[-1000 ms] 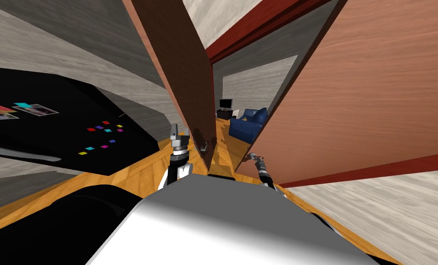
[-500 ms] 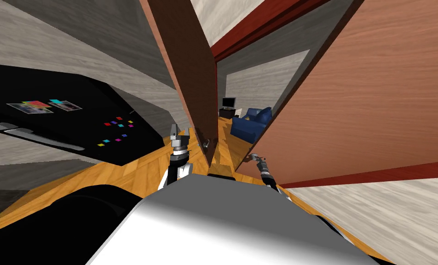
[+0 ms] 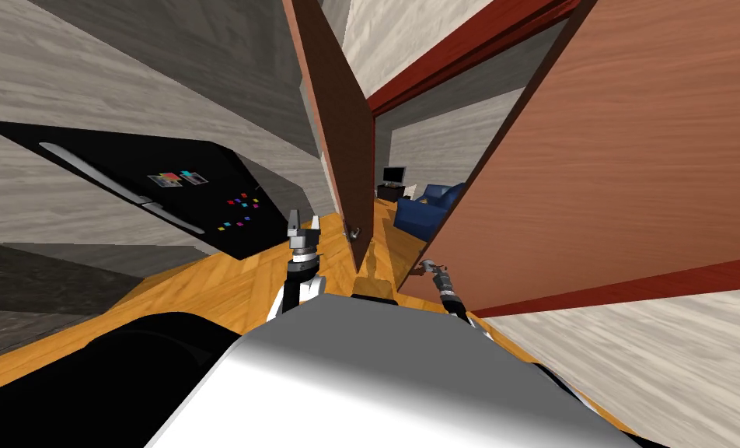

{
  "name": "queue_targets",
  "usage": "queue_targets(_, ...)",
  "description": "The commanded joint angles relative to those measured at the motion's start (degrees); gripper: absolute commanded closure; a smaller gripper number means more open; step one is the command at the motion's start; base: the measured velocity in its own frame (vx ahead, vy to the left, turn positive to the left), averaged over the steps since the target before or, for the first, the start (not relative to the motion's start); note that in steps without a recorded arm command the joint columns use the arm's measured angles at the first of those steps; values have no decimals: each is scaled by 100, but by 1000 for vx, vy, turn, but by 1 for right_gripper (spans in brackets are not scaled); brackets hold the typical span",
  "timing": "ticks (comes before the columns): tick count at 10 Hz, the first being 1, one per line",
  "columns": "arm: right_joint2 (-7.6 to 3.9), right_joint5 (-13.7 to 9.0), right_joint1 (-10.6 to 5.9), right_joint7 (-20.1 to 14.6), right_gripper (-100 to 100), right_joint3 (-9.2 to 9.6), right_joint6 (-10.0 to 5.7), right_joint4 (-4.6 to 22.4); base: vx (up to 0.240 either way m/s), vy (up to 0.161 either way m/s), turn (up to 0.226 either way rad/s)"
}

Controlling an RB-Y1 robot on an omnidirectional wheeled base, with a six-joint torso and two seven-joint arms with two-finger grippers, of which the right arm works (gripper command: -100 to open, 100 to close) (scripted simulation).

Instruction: Pull the door open

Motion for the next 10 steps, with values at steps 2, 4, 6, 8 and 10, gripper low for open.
queue_targets(2, 56, 50, 30, -20, 100, 97, -7, -104, -231, -94, 122)
queue_targets(4, 26, 36, 105, -3, 100, 74, 81, -223, -130, -64, 57)
queue_targets(6, -82, 60, 270, -133, 100, 177, -150, -198, -174, -46, 177)
queue_targets(8, -189, 78, 411, -259, 100, 265, -380, -170, -178, -41, 155)
queue_targets(10, -271, 92, 519, -355, 100, 334, -558, -149, -156, -25, 84)
